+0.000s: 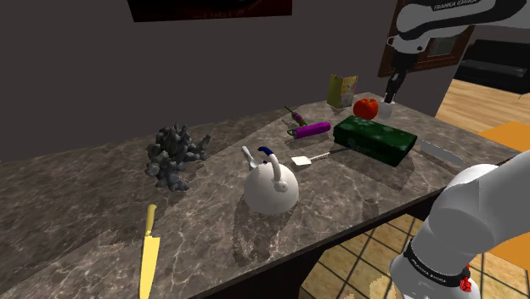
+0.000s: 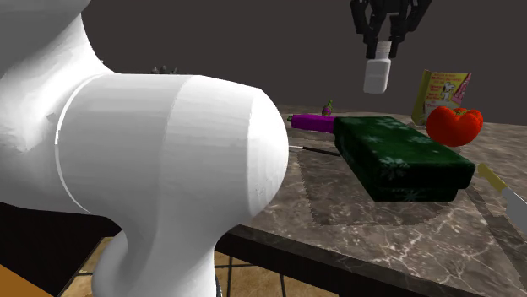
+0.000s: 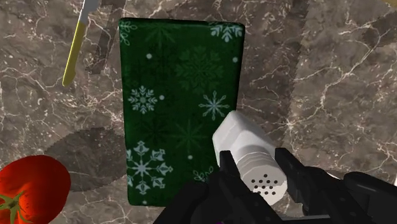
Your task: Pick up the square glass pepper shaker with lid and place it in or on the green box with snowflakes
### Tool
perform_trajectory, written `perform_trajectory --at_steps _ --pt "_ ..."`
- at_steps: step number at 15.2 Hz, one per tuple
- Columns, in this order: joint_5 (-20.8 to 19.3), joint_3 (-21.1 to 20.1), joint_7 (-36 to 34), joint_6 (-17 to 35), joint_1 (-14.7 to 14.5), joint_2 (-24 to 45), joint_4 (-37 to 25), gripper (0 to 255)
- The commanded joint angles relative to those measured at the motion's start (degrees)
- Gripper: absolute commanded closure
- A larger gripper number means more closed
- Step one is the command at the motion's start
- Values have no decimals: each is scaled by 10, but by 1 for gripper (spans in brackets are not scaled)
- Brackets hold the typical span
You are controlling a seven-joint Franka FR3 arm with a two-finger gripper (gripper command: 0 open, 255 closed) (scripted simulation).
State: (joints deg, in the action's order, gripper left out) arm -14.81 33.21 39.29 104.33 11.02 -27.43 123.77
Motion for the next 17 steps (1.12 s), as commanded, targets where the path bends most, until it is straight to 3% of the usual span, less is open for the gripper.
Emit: perform_trajectory --at_steps 1,6,17 --pt "18 28 28 2 -12 50 -49 255" --pt "90 97 108 -3 -33 180 -170 255" --pt "91 103 110 82 -29 185 -90 255"
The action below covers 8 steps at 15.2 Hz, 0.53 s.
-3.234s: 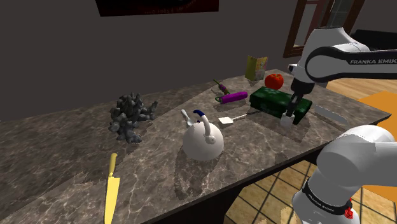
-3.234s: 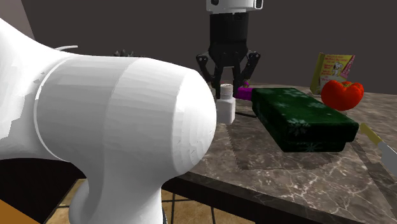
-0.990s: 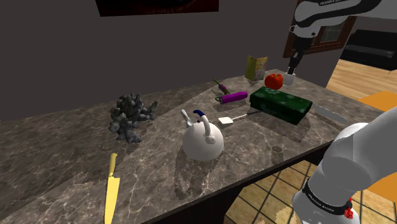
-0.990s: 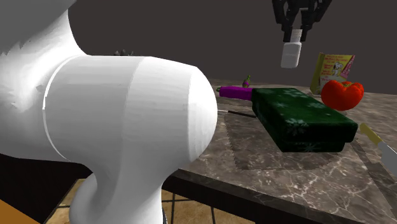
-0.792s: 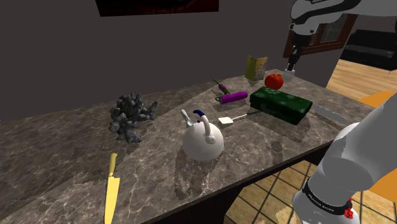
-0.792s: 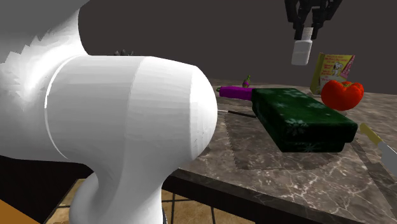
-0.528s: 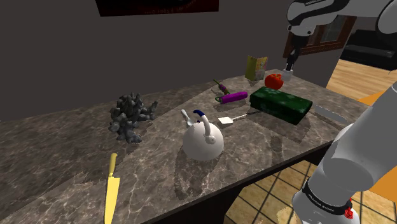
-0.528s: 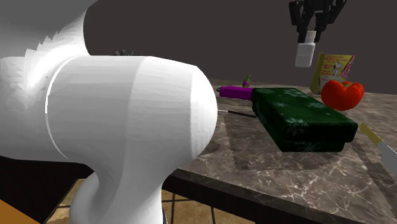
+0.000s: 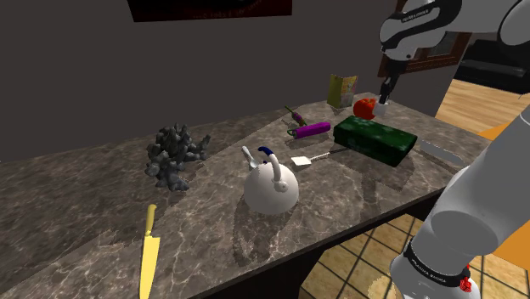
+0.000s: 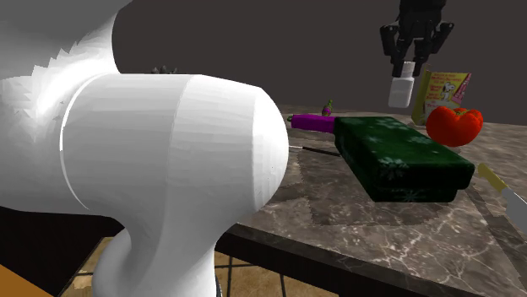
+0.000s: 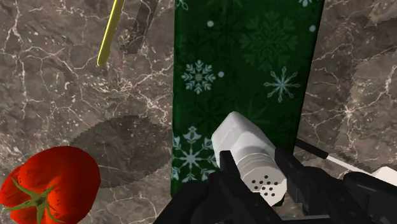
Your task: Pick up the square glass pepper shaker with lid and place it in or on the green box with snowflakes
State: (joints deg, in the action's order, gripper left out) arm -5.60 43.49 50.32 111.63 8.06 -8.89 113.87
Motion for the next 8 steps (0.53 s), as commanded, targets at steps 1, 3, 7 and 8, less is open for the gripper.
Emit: perform_trajectory --at_steps 1,3,7,8 --pt "0 1 0 17 0 1 16 255" --pt "2 3 2 32 1 5 29 255" --pt "8 7 6 63 1 13 53 255" --pt "9 8 8 71 1 16 58 255"
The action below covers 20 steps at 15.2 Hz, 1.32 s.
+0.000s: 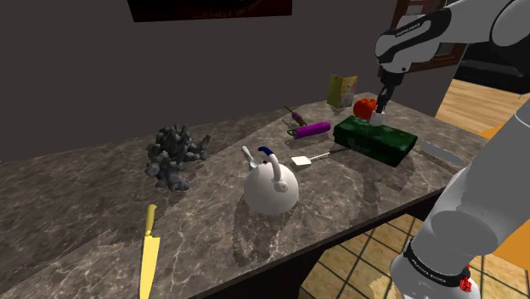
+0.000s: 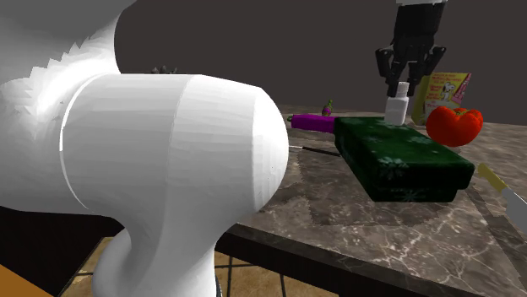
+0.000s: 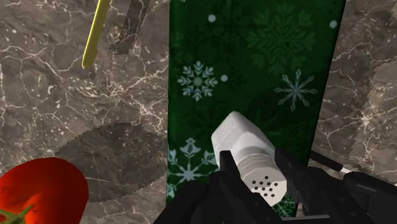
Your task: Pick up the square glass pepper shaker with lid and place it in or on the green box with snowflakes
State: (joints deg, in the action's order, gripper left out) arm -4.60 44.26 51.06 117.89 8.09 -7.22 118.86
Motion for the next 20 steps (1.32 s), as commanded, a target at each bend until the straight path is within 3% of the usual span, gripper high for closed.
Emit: perform_trajectory --at_steps 1,9,10,15,20 --pt "2 2 3 18 1 3 16 255" --pt "2 2 3 18 1 3 16 255" --pt "2 2 3 18 1 3 15 0" --pt "2 2 3 18 1 3 15 0" --pt "-17 -10 -12 -54 1 -26 -35 0"
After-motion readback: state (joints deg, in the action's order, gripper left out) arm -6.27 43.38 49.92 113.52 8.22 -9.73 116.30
